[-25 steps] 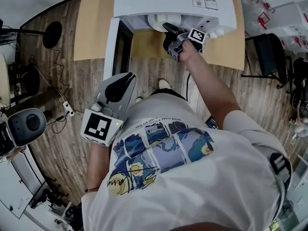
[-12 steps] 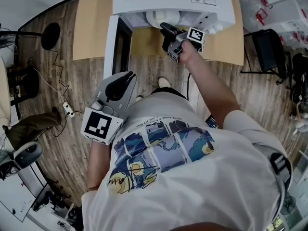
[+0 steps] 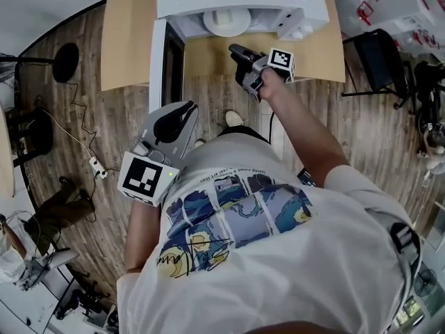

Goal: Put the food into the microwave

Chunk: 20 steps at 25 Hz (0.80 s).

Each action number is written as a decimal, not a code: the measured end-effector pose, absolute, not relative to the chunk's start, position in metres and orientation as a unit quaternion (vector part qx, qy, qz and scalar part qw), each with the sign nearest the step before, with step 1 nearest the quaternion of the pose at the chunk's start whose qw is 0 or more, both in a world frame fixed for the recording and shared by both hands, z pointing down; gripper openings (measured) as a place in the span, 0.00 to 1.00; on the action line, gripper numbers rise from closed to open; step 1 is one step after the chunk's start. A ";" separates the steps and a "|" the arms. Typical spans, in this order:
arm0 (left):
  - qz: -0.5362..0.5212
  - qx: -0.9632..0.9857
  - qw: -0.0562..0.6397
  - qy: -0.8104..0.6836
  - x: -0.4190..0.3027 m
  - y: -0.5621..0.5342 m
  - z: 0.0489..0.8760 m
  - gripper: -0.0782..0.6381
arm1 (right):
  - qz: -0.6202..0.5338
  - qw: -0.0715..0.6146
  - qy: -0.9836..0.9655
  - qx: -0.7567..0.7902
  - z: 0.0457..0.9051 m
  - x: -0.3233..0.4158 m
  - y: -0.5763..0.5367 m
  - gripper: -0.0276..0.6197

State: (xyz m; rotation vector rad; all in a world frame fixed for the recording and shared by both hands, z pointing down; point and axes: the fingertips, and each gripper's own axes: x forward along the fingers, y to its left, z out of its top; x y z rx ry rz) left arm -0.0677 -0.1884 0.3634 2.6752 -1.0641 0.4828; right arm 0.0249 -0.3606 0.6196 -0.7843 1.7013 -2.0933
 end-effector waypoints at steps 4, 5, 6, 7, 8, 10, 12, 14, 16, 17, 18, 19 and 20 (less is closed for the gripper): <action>0.160 0.917 0.106 -0.351 -0.070 -0.180 0.364 0.16 | -0.707 0.138 0.629 -0.292 0.611 0.027 -0.336 0.31; 0.158 0.918 0.105 -0.349 -0.071 -0.177 0.364 0.16 | -0.700 0.131 0.636 -0.296 0.608 0.028 -0.330 0.27; 0.157 0.919 0.103 -0.346 -0.072 -0.175 0.363 0.16 | -0.693 0.127 0.643 -0.300 0.606 0.029 -0.324 0.24; 0.157 0.921 0.102 -0.343 -0.073 -0.172 0.363 0.16 | -0.687 0.124 0.649 -0.303 0.603 0.030 -0.318 0.19; 0.157 0.922 0.100 -0.340 -0.074 -0.169 0.364 0.16 | -0.681 0.121 0.654 -0.306 0.599 0.030 -0.312 0.15; 0.160 0.925 0.097 -0.332 -0.078 -0.162 0.367 0.16 | -0.663 0.107 0.671 -0.314 0.591 0.031 -0.301 0.08; 0.162 0.927 0.095 -0.325 -0.081 -0.157 0.369 0.16 | -0.645 0.092 0.688 -0.320 0.582 0.030 -0.289 0.07; 0.163 0.929 0.095 -0.319 -0.084 -0.152 0.371 0.16 | -0.632 0.082 0.701 -0.320 0.572 0.027 -0.276 0.06; 0.163 0.930 0.097 -0.315 -0.088 -0.146 0.374 0.16 | -0.617 0.072 0.716 -0.319 0.562 0.024 -0.263 0.06; 0.164 0.931 0.097 -0.313 -0.090 -0.143 0.376 0.16 | -0.608 0.067 0.724 -0.319 0.557 0.022 -0.256 0.06; 0.165 0.931 0.098 -0.311 -0.093 -0.140 0.378 0.16 | -0.599 0.062 0.732 -0.319 0.552 0.020 -0.250 0.06; 0.165 0.932 0.098 -0.308 -0.095 -0.138 0.381 0.16 | -0.591 0.057 0.739 -0.318 0.546 0.019 -0.244 0.05; 0.166 0.932 0.099 -0.305 -0.097 -0.136 0.383 0.16 | -0.583 0.054 0.745 -0.318 0.541 0.017 -0.238 0.05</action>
